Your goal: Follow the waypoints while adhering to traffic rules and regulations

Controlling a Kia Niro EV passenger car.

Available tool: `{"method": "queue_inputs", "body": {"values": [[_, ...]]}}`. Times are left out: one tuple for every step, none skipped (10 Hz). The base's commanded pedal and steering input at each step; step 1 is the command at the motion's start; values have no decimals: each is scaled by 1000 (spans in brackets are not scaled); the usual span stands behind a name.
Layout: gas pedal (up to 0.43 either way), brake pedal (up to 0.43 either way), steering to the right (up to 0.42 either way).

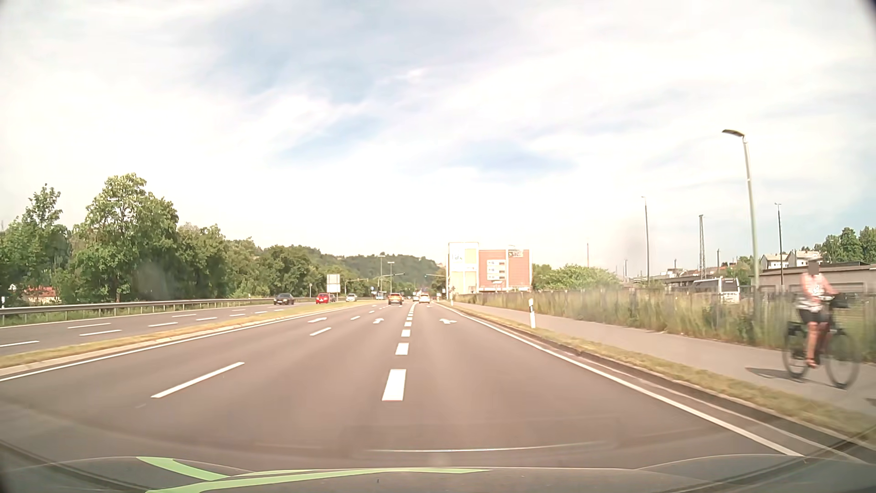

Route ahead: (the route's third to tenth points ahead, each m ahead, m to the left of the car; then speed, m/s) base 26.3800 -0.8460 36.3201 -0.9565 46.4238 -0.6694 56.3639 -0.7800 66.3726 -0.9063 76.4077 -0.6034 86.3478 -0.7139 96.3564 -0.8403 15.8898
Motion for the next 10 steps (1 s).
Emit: {"method": "queue_inputs", "body": {"values": [[67, 0, -3], [67, 0, -3], [67, 0, -3], [67, 0, -3], [67, 0, -3], [79, 0, -3], [79, 0, -3], [79, 0, -3], [87, 0, -3], [87, 0, -3]]}}
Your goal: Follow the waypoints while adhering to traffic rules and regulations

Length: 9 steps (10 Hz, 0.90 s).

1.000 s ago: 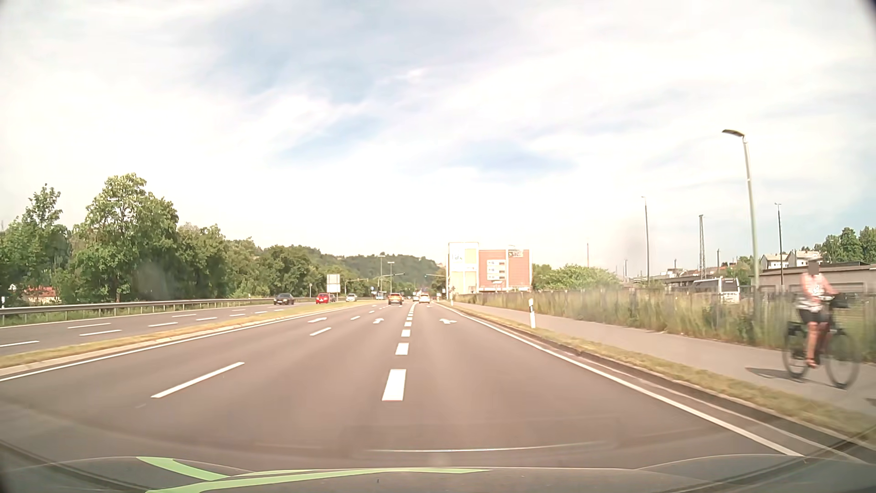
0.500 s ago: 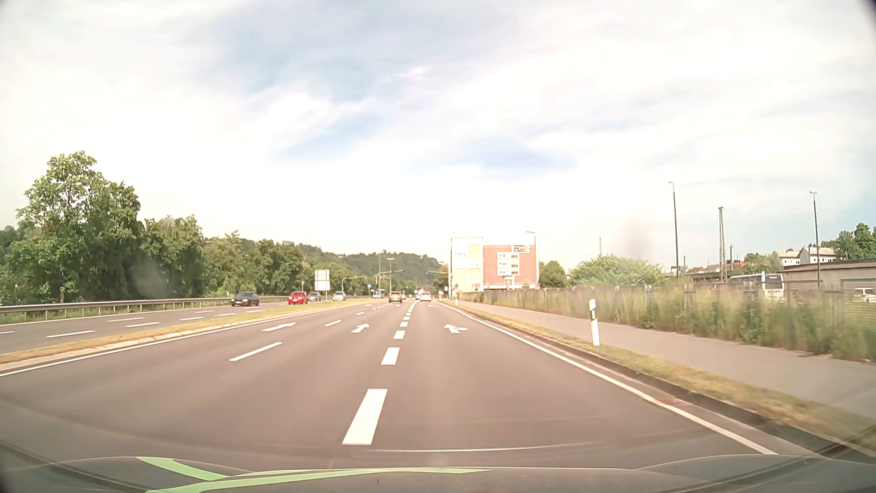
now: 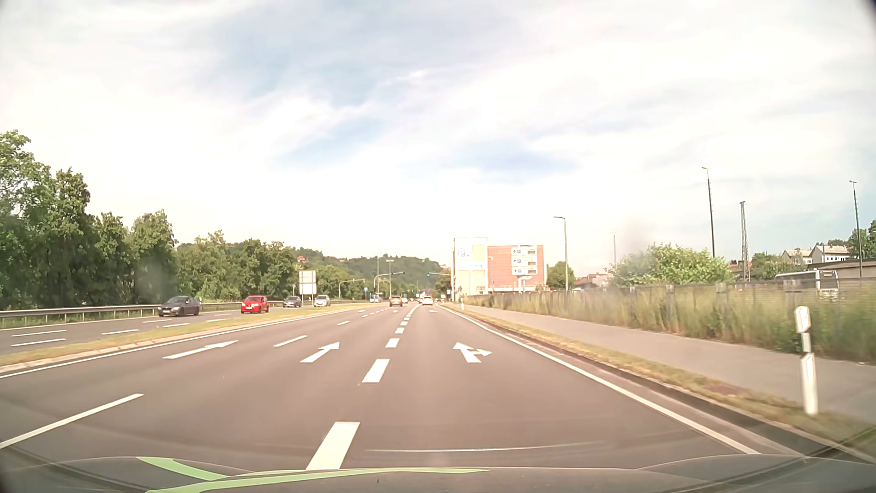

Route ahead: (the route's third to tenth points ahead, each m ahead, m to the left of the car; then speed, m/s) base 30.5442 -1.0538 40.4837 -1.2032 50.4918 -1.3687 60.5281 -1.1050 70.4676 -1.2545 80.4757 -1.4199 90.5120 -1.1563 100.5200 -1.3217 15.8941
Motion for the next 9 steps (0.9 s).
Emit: {"method": "queue_inputs", "body": {"values": [[87, 0, -3], [87, 0, -3], [87, 0, -3], [87, 0, -3], [87, 0, -3], [87, 0, -3], [87, 0, -3], [87, 0, -3], [87, 0, -3]]}}
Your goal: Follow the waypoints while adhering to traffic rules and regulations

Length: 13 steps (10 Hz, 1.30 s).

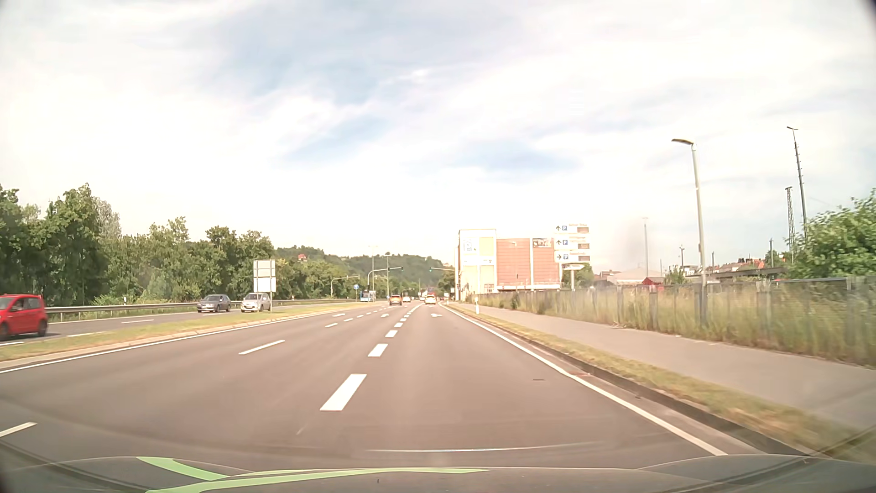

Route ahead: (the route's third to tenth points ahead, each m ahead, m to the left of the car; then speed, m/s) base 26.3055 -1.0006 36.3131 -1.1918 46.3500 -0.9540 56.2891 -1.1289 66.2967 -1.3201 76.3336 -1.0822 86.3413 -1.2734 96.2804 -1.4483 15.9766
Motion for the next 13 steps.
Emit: {"method": "queue_inputs", "body": {"values": [[87, 0, -3], [87, 0, -3], [79, 0, -3], [79, 0, -3], [79, 0, -3], [79, 0, -3], [67, 0, -3], [59, 0, -3], [59, 0, -2], [47, 0, -2], [39, 0, -2], [39, 0, -2], [39, 0, -2]]}}
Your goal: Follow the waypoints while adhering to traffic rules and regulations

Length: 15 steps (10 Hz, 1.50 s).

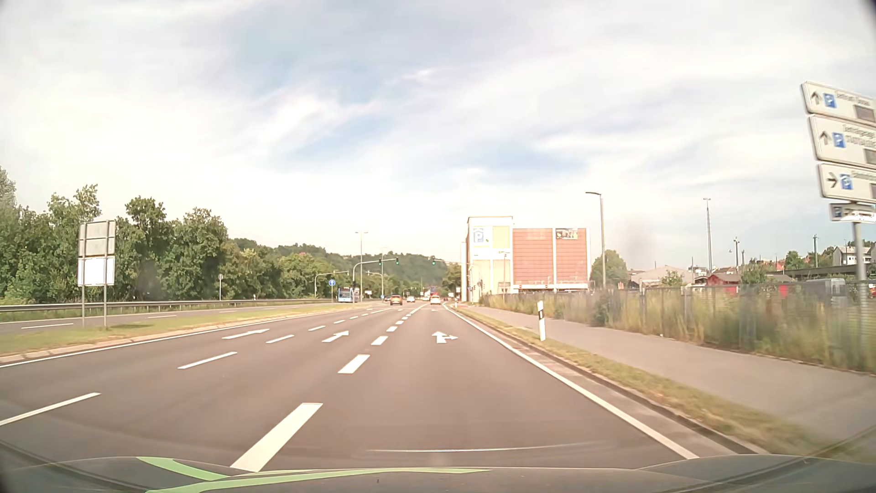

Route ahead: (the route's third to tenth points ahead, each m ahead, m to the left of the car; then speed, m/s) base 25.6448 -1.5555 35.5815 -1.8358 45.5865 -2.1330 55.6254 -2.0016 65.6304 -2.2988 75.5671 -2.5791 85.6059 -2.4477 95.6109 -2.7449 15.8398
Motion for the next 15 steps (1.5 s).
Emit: {"method": "queue_inputs", "body": {"values": [[39, 0, -2], [39, 0, -2], [39, 0, -2], [39, 0, -2], [39, 0, -2], [39, 0, -2], [39, 0, -2], [39, 0, -2], [39, 0, -2], [39, 0, -2], [39, 0, -2], [39, 0, -2], [39, 0, -2], [39, 0, -1], [39, 0, -1]]}}
